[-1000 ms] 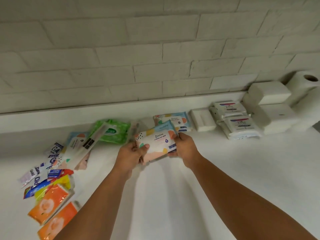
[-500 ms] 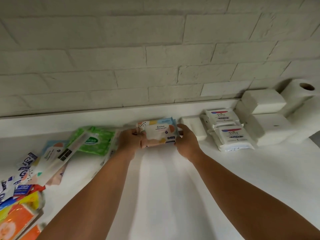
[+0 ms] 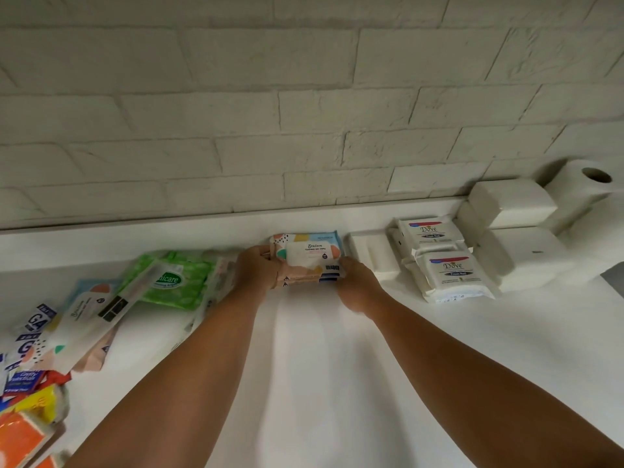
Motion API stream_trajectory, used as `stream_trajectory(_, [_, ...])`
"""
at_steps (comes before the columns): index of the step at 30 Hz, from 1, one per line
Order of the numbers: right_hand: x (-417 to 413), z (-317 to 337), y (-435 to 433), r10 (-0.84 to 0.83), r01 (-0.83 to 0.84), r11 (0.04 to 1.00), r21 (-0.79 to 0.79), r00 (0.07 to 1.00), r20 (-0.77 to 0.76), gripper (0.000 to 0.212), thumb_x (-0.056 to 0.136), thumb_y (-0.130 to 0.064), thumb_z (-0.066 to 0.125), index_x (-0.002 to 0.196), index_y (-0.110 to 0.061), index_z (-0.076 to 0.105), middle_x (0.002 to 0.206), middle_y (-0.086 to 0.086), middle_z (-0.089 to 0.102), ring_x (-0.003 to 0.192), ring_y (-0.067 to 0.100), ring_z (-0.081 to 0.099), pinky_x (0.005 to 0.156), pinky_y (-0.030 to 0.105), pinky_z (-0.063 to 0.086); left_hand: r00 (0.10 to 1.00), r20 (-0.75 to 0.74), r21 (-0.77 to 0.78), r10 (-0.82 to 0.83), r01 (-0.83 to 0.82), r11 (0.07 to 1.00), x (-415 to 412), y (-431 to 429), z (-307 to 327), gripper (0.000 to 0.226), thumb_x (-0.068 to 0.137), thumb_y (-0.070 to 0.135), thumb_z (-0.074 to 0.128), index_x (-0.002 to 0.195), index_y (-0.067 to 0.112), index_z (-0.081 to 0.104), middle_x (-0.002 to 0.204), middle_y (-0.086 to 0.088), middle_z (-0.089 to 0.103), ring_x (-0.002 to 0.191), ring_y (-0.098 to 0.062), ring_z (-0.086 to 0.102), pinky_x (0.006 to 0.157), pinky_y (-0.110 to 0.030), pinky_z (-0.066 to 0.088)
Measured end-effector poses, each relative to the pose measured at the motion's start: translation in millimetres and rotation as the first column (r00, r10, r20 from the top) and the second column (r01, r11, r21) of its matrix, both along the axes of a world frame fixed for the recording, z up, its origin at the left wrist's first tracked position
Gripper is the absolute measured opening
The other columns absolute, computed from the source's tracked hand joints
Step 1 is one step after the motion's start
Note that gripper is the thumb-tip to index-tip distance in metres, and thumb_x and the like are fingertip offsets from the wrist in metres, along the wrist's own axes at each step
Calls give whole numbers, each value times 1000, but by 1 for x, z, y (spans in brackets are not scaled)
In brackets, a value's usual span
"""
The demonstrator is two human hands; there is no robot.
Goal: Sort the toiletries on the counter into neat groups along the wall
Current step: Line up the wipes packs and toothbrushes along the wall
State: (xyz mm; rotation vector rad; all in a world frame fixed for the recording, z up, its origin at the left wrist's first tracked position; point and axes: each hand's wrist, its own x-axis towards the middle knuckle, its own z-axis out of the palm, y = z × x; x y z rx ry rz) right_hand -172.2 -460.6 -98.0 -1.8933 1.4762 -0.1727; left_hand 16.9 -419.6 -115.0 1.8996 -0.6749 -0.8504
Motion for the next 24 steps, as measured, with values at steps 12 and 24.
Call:
stream_trajectory(12, [9,10,13,88,-93,993,-67,994,-70,64,88,-7,47,148,-20,31,126,9,51,104,23,56,82,27,50,986,157,38,-59,53,998,-2,12,15,10,87,15,67,96,11,69,82,-4,69,54,-11,57,42,-19,45])
stream_trajectory(24, [62,55,60,228,-252,935,-250,966,-122,43,94,-33,52,133,-15,54,131,8,55,120,27,53,93,33,44,935,346,-40,-84,105,994,31,76,50,32,90,31,67,118,16,68,119,0,70,105,-18,67,95,-39,54])
